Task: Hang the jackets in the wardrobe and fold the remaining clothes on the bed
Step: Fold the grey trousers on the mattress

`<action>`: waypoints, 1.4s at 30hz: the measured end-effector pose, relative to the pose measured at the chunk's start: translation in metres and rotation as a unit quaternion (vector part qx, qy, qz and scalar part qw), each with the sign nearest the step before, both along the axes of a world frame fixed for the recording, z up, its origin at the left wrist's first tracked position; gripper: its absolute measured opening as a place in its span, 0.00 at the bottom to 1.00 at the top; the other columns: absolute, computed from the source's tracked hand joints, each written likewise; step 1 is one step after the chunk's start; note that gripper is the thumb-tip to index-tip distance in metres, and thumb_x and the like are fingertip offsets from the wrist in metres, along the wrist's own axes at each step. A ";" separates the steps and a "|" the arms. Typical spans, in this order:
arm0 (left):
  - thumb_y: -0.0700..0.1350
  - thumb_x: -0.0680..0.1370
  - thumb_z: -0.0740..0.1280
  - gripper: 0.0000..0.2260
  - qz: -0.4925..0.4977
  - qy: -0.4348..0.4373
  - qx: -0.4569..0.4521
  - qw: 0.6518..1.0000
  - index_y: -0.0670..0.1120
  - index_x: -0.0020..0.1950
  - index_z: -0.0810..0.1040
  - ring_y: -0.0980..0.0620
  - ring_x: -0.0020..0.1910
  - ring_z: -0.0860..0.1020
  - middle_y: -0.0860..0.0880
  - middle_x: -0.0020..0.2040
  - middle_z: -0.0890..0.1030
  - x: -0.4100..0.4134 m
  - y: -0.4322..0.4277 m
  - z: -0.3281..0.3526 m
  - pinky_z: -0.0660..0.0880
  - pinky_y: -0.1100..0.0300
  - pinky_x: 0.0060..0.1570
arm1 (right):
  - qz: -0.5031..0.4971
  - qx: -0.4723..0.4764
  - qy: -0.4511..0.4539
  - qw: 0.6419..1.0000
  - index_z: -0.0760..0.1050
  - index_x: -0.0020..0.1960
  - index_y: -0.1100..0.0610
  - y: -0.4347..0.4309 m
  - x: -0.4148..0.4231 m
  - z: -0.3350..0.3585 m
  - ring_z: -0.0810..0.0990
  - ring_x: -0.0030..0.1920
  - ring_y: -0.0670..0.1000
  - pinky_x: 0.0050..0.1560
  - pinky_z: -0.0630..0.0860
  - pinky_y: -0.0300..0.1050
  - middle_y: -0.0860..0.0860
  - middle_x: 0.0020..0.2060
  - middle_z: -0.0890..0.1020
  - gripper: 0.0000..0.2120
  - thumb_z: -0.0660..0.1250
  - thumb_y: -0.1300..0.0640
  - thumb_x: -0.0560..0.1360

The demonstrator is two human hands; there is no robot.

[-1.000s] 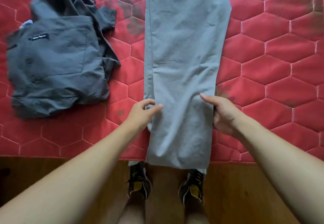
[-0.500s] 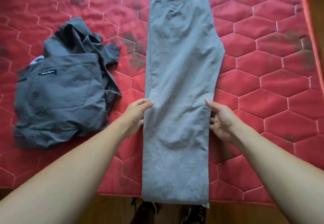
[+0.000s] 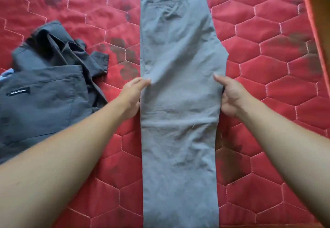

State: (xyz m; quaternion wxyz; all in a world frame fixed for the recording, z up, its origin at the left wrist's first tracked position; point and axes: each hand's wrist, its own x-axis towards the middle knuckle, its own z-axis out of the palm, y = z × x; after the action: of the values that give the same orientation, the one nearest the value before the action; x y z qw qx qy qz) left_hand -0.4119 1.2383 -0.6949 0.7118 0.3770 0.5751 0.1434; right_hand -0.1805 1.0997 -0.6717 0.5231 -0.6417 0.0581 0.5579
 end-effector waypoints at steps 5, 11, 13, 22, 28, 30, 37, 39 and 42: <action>0.35 0.79 0.68 0.06 0.014 -0.029 0.078 0.996 0.44 0.53 0.82 0.50 0.40 0.83 0.48 0.42 0.85 0.037 0.035 0.003 0.82 0.56 0.41 | 0.009 -0.004 -0.057 0.998 0.78 0.66 0.59 0.028 0.019 -0.009 0.87 0.47 0.52 0.40 0.82 0.45 0.53 0.51 0.87 0.15 0.64 0.56 0.82; 0.33 0.80 0.65 0.16 0.051 -0.041 0.052 0.996 0.47 0.65 0.74 0.46 0.45 0.80 0.44 0.51 0.82 0.003 -0.004 -0.002 0.78 0.45 0.54 | -0.024 0.011 -0.046 0.999 0.77 0.61 0.56 0.003 0.011 -0.012 0.85 0.40 0.51 0.37 0.82 0.44 0.51 0.42 0.86 0.10 0.63 0.55 0.83; 0.37 0.79 0.68 0.30 0.017 -0.017 0.015 1.000 0.59 0.75 0.63 0.46 0.52 0.81 0.46 0.59 0.82 -0.025 -0.033 0.002 0.78 0.43 0.54 | 0.005 -0.024 -0.015 1.000 0.75 0.62 0.56 -0.029 -0.008 -0.011 0.84 0.40 0.53 0.36 0.82 0.45 0.53 0.44 0.85 0.12 0.65 0.54 0.80; 0.34 0.78 0.70 0.11 -0.172 0.089 -0.159 0.968 0.47 0.55 0.79 0.53 0.50 0.84 0.47 0.51 0.85 -0.180 -0.250 0.022 0.79 0.54 0.49 | 0.247 -0.141 0.055 0.957 0.79 0.62 0.56 -0.260 -0.136 -0.012 0.86 0.52 0.52 0.48 0.80 0.45 0.52 0.53 0.87 0.16 0.71 0.66 0.76; 0.33 0.78 0.67 0.15 -0.258 0.119 0.043 0.958 0.50 0.59 0.69 0.55 0.54 0.83 0.53 0.53 0.84 -0.191 -0.310 0.038 0.77 0.59 0.55 | 0.371 -0.084 -0.077 0.922 0.67 0.67 0.46 -0.317 -0.167 0.000 0.82 0.60 0.45 0.65 0.77 0.51 0.47 0.59 0.84 0.29 0.70 0.68 0.74; 0.36 0.78 0.66 0.17 -0.239 0.137 0.103 0.956 0.53 0.59 0.66 0.51 0.48 0.83 0.50 0.49 0.84 -0.189 -0.319 0.045 0.78 0.54 0.51 | 0.391 -0.091 -0.156 0.903 0.60 0.68 0.42 -0.326 -0.170 0.007 0.85 0.50 0.48 0.54 0.79 0.51 0.50 0.49 0.87 0.30 0.68 0.63 0.75; 0.28 0.75 0.54 0.23 -0.128 0.027 -0.079 0.988 0.48 0.51 0.84 0.49 0.35 0.77 0.43 0.46 0.83 -0.194 -0.313 0.063 0.76 0.57 0.31 | 0.151 -0.037 0.121 0.980 0.83 0.49 0.57 -0.327 -0.150 0.035 0.79 0.38 0.54 0.40 0.76 0.42 0.55 0.41 0.84 0.23 0.54 0.75 0.72; 0.26 0.78 0.59 0.26 -0.155 0.021 -0.053 0.986 0.53 0.58 0.85 0.43 0.46 0.81 0.44 0.55 0.85 -0.194 -0.309 0.064 0.79 0.47 0.45 | 0.119 -0.029 0.225 0.967 0.82 0.58 0.63 -0.327 -0.143 0.040 0.83 0.52 0.62 0.50 0.79 0.49 0.62 0.56 0.84 0.29 0.50 0.78 0.70; 0.26 0.74 0.70 0.24 -0.246 0.041 0.247 0.936 0.51 0.62 0.83 0.49 0.57 0.82 0.53 0.59 0.84 -0.184 -0.292 0.076 0.79 0.45 0.60 | 0.147 0.010 0.173 0.974 0.83 0.60 0.57 -0.309 -0.139 0.060 0.86 0.54 0.58 0.42 0.83 0.46 0.62 0.59 0.84 0.30 0.56 0.83 0.73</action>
State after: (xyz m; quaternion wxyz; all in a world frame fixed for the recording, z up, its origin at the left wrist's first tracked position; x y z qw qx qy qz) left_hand -0.5956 0.9468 -0.6193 0.5851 0.6762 0.4393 0.0865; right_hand -0.3196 0.7907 -0.6118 0.4240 -0.5318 0.0469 0.7316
